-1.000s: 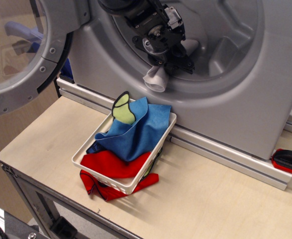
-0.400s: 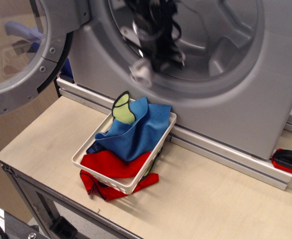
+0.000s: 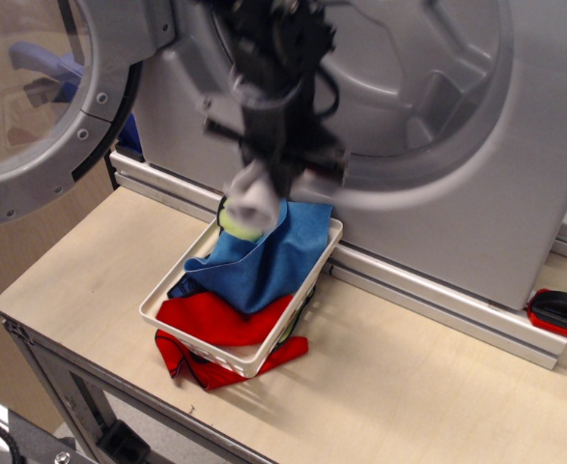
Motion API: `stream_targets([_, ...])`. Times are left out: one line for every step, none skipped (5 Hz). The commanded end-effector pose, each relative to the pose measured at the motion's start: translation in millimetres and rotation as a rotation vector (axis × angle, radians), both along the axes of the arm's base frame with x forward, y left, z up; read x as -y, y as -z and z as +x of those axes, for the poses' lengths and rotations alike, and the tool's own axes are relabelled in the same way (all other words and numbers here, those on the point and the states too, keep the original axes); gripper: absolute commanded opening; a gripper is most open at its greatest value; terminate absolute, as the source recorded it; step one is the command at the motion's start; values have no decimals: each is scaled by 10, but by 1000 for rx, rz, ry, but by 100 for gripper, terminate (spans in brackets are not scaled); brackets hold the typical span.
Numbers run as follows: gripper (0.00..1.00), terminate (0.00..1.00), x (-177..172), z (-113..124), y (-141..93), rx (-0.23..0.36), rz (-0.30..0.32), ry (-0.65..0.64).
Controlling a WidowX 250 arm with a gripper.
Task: Take clothes out of laundry machine
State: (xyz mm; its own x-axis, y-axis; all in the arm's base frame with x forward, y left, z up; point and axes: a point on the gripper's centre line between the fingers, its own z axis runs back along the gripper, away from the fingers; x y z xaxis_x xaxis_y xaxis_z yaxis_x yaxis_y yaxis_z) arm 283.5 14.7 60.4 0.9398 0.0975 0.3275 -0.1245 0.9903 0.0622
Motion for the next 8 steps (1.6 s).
stream_targets([0, 0, 104, -366, 317, -54, -158, 18])
stream_targets([0, 0, -45, -356, 524, -39, -138, 69])
stream_targets([0, 0, -190, -301, 696, -5, -113, 96])
stream_targets([0, 0, -346, -244, 865, 0, -101, 140])
stream_targets([0, 0, -422, -260, 1039, 18, -132, 146])
stream_targets([100, 0, -345, -257, 1058, 17, -154, 123])
stream_targets([100, 0, -221, -254, 931, 5, -171, 58])
stream_targets([100, 0, -73, -246, 756, -15, -184, 16])
